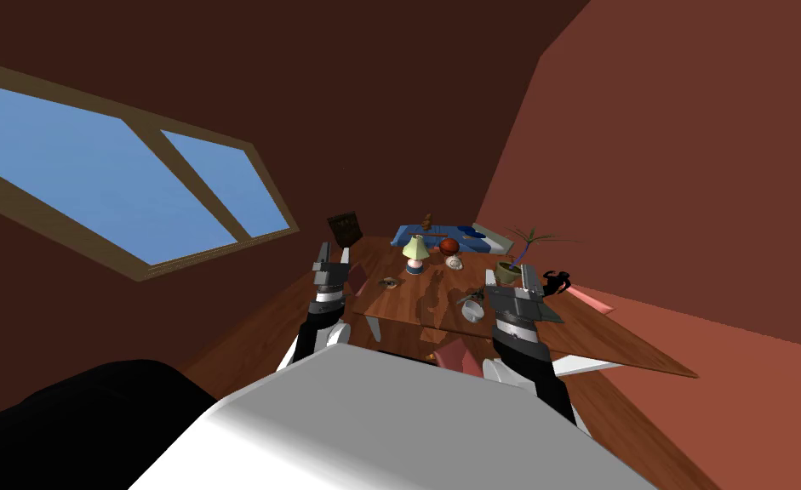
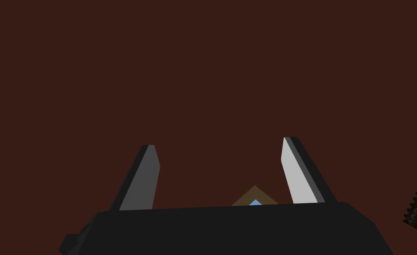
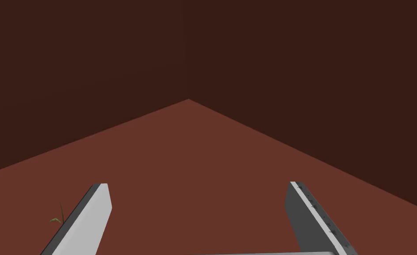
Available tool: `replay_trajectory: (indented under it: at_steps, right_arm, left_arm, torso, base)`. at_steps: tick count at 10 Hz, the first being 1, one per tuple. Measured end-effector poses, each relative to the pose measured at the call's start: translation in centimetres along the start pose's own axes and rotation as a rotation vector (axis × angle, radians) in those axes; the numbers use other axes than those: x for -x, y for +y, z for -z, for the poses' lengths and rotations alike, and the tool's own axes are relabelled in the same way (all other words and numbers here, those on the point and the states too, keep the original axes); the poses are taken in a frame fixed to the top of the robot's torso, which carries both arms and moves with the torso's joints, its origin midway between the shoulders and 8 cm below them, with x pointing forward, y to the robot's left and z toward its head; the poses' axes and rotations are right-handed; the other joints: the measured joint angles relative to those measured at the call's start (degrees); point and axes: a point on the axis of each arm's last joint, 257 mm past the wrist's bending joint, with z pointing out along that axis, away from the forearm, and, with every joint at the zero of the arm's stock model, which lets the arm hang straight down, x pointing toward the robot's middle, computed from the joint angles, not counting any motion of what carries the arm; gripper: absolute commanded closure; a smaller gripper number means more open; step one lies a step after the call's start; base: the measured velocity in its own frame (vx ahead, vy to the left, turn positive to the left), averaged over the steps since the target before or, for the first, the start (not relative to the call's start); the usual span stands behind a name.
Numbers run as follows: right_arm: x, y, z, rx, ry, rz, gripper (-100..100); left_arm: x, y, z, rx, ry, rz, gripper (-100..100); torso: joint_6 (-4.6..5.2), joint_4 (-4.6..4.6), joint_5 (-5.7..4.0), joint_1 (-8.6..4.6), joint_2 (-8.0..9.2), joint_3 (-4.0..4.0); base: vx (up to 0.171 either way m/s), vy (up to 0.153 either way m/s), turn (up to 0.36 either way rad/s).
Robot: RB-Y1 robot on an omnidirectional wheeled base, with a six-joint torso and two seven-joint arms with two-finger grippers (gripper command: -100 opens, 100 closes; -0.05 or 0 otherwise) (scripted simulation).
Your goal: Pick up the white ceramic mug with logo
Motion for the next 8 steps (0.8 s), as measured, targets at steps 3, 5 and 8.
replay_trajectory:
  at_steps: [3, 5, 8]
  right_arm:
    - [-0.9, -2.6, 0.2, -0.061, 0.068, 0.089, -100]
    - [-1.8, -4.7, 0.8, -0.113, 0.124, 0.17, -100]
    - [-2.0, -8.1, 1.8, -0.179, 0.194, 0.277, -100]
  left_arm:
    - [0.0, 0.0, 0.0, 0.0, 0.0, 0.0, 0]
    - [0.0, 0.0, 0.0, 0.0, 0.0, 0.0, 0]
    - [0.0, 0.0, 0.0, 0.0, 0.0, 0.0, 0]
  torso:
    - [-0.01, 0.02, 0.03, 0.13, 0.08, 0.04]
    - [-0.01, 0.02, 0.04, 0.15, 0.12, 0.07]
    - [-0.01, 0.01, 0.02, 0.12, 0.07, 0.04]
  base:
    - [-0.024, 0.039, 0.051]
    - [-0.03, 0.035, 0.054]
    - [-0.022, 0.037, 0.087]
